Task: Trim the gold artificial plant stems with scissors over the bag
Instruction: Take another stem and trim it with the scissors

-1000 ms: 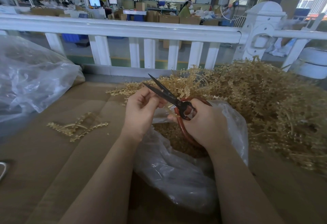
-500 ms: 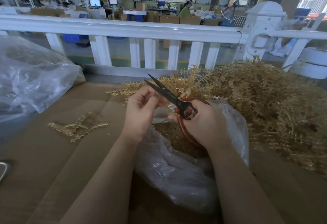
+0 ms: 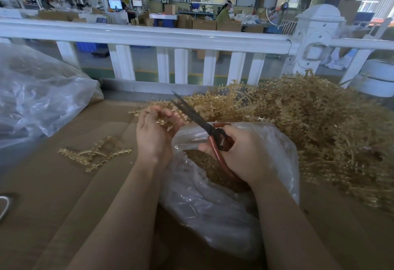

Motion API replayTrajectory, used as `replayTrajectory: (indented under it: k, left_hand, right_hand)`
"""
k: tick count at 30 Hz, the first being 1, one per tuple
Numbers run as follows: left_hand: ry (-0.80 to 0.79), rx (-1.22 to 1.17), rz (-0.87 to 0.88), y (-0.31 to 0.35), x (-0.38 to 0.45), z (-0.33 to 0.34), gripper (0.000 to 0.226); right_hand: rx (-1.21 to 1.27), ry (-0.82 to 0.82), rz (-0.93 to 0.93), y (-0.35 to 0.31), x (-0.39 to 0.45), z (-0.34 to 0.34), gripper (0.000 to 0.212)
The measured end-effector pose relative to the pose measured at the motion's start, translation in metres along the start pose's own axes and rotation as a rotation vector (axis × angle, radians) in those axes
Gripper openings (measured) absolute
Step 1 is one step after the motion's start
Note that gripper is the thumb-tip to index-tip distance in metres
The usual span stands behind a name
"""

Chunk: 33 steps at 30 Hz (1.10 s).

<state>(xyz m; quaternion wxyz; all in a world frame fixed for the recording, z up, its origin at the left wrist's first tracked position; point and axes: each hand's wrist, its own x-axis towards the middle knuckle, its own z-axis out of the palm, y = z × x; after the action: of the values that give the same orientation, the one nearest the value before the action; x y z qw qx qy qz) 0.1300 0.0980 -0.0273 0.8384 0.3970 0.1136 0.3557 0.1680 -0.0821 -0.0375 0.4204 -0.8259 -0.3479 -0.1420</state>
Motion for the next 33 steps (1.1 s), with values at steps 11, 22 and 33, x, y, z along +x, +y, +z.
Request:
replayTrajectory:
  k: [11,22,33]
  left_hand:
    - [-0.328,0.438,0.299,-0.011,-0.015,0.009,0.022]
    - [-0.643,0.847,0.642,-0.019,-0.025,0.013,0.013]
    - [-0.441,0.609,0.557,-0.018,-0.029,0.013,0.027]
  right_hand:
    - [0.607,-0.038,0.380,0.001,0.009,-0.003,0.059]
    - [0.769,0.061,0.429,-0.003,0.010,-0.006,0.033]
    - [0.877,0.195,0.453,0.006,0.013,-0.003,0.015]
